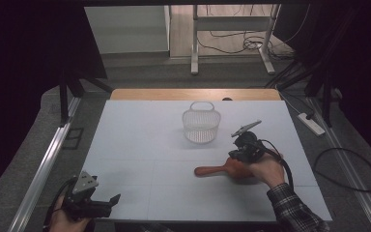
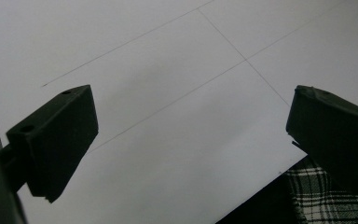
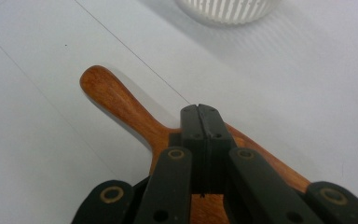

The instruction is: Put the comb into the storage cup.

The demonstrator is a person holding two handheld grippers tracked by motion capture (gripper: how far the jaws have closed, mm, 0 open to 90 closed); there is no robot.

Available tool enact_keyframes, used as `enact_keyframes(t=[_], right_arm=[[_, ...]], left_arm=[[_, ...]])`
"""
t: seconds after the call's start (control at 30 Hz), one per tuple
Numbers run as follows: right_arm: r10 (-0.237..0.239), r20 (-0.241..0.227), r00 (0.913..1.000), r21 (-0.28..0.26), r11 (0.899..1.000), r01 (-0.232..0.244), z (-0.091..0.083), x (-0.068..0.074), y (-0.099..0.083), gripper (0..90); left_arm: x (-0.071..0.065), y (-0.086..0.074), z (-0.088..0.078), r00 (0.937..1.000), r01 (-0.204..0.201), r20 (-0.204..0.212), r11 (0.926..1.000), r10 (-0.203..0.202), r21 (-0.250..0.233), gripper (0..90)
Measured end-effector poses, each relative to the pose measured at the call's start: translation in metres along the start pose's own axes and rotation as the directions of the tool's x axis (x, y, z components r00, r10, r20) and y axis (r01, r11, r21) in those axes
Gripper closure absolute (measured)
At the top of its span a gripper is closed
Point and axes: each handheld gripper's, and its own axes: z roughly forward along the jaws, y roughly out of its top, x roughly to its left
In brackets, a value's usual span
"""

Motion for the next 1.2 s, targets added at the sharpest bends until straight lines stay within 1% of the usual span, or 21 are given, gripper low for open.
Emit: enact_keyframes(t=[0.23,0.33,0.4,0.53,0.63,0.67,0.83,0.9,1.1,1.2], right_arm=[[-0.031,-0.013,0.9994,0.005,0.999,0.031,0.011,0.008,0.007,89.4],[-0.036,-0.025,0.999,0.008,0.999,0.036,0.017,0.011,0.01,89.4],[-0.036,-0.024,0.9991,0.008,0.999,0.036,0.019,0.013,0.011,89.4],[-0.041,-0.035,0.9985,0.005,0.999,0.041,0.026,0.017,0.015,89.4],[-0.048,-0.056,0.9973,0.015,0.999,0.049,0.034,0.02,0.018,89.4],[-0.048,-0.056,0.9973,0.015,0.999,0.049,0.034,0.02,0.018,89.4],[-0.068,-0.066,0.9955,0.031,0.997,0.07,0.047,0.027,0.023,89.4],[-0.068,-0.069,0.9953,0.032,0.997,0.07,0.05,0.029,0.024,89.4],[-0.081,-0.078,0.9937,0.038,0.996,0.084,0.065,0.039,0.03,89.4],[-0.096,-0.078,0.9923,0.052,0.994,0.1,0.072,0.044,0.032,89.4]], left_arm=[[-0.001,0.0,0.0,1.0,-0.006,-0.005,1.0,0.006,0.004,3.1],[-0.001,0.0,0.0,1.0,-0.007,-0.006,1.0,0.007,0.005,3.2],[-0.001,0.0,0.0,1.0,-0.007,-0.007,1.0,0.007,0.006,3.2],[-0.001,0.0,0.001,0.9999,-0.011,-0.009,0.9999,0.011,0.008,3.2],[-0.001,0.0,0.001,0.9999,-0.012,-0.01,0.9999,0.012,0.009,3.2],[-0.001,0.0,0.001,0.9999,-0.012,-0.01,0.9999,0.012,0.008,3.2],[-0.002,0.0,0.001,0.9998,-0.016,-0.011,0.9998,0.017,0.011,3.3],[-0.002,0.001,0.001,0.9998,-0.018,-0.012,0.9998,0.018,0.011,3.3],[-0.003,0.001,0.001,0.9995,-0.028,-0.014,0.9995,0.028,0.014,3.5],[-0.003,0.001,0.001,0.9994,-0.031,-0.014,0.9994,0.031,0.015,3.6]])
